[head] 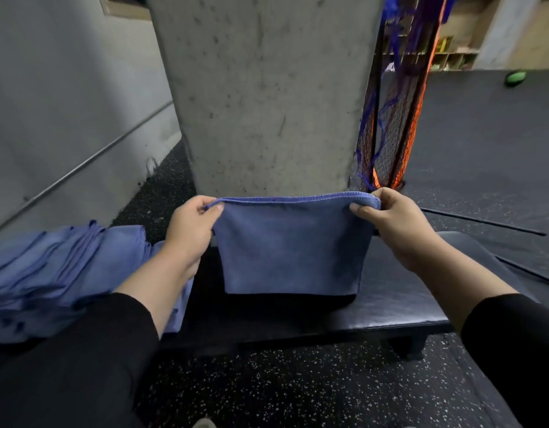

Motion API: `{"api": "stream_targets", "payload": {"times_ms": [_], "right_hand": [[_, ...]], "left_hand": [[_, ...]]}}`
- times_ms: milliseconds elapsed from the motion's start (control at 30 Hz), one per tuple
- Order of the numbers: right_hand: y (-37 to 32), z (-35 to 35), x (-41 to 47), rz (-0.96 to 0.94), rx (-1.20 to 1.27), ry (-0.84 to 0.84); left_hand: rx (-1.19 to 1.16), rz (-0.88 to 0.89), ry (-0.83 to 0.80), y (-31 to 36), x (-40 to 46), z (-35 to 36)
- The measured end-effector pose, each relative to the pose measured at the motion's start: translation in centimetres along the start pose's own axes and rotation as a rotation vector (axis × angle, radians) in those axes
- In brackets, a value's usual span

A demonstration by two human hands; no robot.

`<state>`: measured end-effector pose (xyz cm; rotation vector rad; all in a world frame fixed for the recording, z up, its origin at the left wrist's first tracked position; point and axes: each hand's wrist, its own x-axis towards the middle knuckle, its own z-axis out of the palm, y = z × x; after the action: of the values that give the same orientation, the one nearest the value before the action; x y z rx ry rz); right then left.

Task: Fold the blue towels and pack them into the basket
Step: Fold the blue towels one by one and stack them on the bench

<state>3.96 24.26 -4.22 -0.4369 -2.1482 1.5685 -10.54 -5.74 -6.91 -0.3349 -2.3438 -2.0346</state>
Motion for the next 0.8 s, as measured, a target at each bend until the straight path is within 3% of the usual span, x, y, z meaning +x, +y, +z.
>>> {"api": "stream_targets", "payload": {"times_ms": [133,267,333,567,800], "right_hand": [[-5.0,-2.1,-2.6,-0.085,-0.066,-0.042],[-8.8,-4.0,-4.6,-0.178,-0.173,0.055],[-10.2,-4.3,-5.5,-0.202,-0.179,0.067],[-12.1,-4.9,-8.6,-0.103,0.041,-0.018],[-10.1,-5.1,-11.7,0.031,0.25,-0.183]], "left_hand": [[-0.044,0.121,0.025,4.5,-2.3,-2.2],[0.111,0.215,0.004,7.8,-4.2,-4.3],[0.056,0.227,0.049,9.6,-4.9,-5.2],[-0.005,0.117,-0.021,12.7,-7.9,-6.9],[-0.042,-0.045,-0.199,10.7,-11.3,-7.4]]}}
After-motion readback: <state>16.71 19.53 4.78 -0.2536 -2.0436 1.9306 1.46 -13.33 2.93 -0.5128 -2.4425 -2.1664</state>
